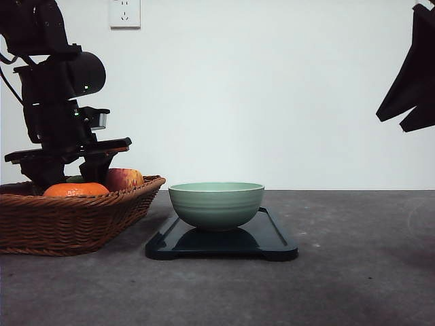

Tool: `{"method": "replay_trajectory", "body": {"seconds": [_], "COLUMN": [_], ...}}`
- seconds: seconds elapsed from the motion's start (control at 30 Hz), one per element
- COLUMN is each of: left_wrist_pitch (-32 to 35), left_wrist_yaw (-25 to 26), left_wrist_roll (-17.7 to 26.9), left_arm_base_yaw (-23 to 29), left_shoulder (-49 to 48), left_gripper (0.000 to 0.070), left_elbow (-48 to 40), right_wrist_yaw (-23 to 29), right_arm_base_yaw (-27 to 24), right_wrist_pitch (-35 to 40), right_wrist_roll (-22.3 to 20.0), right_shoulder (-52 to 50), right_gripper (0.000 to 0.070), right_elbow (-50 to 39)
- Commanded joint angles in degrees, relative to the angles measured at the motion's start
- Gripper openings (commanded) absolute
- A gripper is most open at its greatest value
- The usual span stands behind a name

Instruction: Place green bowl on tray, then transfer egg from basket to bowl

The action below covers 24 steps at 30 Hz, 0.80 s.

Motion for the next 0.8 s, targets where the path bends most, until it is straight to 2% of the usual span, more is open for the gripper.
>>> {"method": "replay_trajectory", "body": {"seconds": [0.0,0.6,0.7,0.77], "left_wrist_pitch": [-0.18,-2.20,-2.64,-2.75], "left_wrist_yaw": [-0.17,-0.17,-0.17,-0.17], "left_wrist_roll": [-0.04,-0.02,0.00,-0.01], "left_arm_base_yaw": [-0.04,0.56,0.71,0.85], "left_shoulder": [1.42,-0.06,-1.10,-1.96], "left_gripper": [0.0267,0.0247,0.0186,0.0176], "left_elbow": [1.40,1.40,1.40,1.40], "right_wrist_yaw": [0.12,1.37,1.38,1.39], "right_arm_base_yaw": [0.46,0.46,0.46,0.46], "right_wrist_pitch": [0.37,0.35,0.36,0.37], "right_wrist_roll": [0.66,0.66,0.66,0.66], "right_shoulder": [0.35,0.35,0.35,0.35], "right_gripper": [0.0231,0.0231,0.0231,0.0231], "right_elbow": [0.28,0.28,0.28,0.28]}}
